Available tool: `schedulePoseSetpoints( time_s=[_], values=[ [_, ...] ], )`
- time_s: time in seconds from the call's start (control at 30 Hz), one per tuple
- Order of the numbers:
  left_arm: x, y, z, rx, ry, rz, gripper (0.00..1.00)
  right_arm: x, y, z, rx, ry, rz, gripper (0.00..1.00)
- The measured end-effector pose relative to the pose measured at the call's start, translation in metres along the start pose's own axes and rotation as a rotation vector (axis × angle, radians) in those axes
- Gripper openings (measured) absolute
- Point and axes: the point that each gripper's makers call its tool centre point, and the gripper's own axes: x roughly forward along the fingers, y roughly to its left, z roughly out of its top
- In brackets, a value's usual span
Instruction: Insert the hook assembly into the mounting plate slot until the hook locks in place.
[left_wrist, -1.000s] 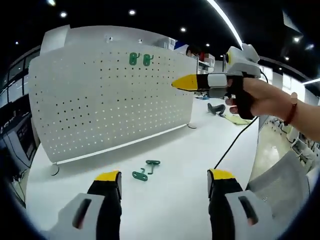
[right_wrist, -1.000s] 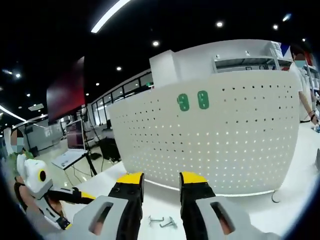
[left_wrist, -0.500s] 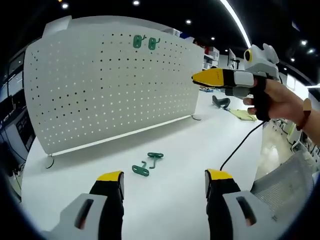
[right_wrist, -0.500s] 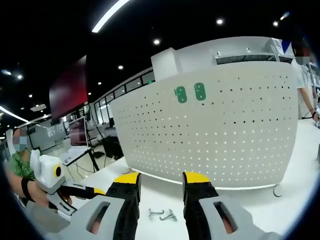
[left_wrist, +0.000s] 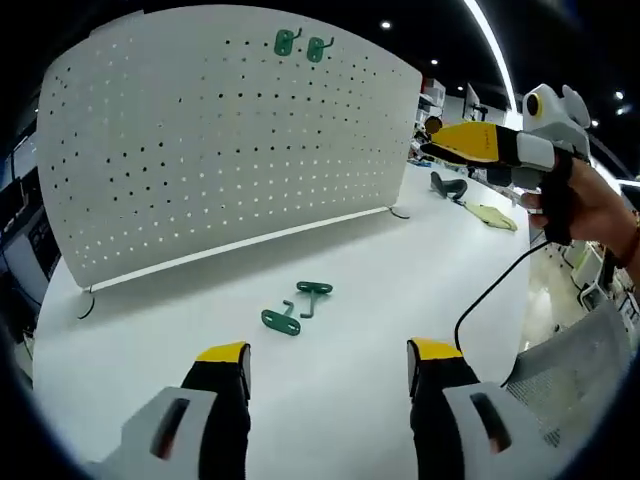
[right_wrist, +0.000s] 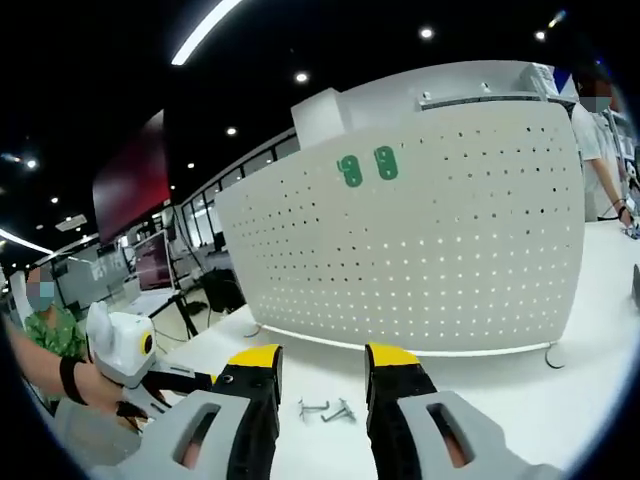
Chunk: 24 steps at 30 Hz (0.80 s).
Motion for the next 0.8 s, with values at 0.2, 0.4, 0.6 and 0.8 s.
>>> schedulePoseSetpoints(
  time_s=[0.2, 0.4, 0.6, 0.8],
  values=[
    [0.01, 0.005, -0.002, -0.021, 0.022, 0.012, 0.63, -0.003, -0.007, -0.003, -0.007, -0.008, -0.027, 0.32],
    [0.017, 0.01, -0.005, -0.035, 0.041, 0.034, 0.61, -0.003, -0.008, -0.01, 0.002, 0.01, -0.024, 0.32],
    [0.026, 0.015, -0.007, -0.052, 0.062, 0.041, 0.56, -0.004, -0.008, -0.015, 0.023, 0.012, -0.027, 0.32],
    [0.037, 0.019, -0.013, -0.053, 0.087, 0.037, 0.48, -0.008, -0.011, -0.027, 0.044, 0.024, -0.042, 0.31]
  ],
)
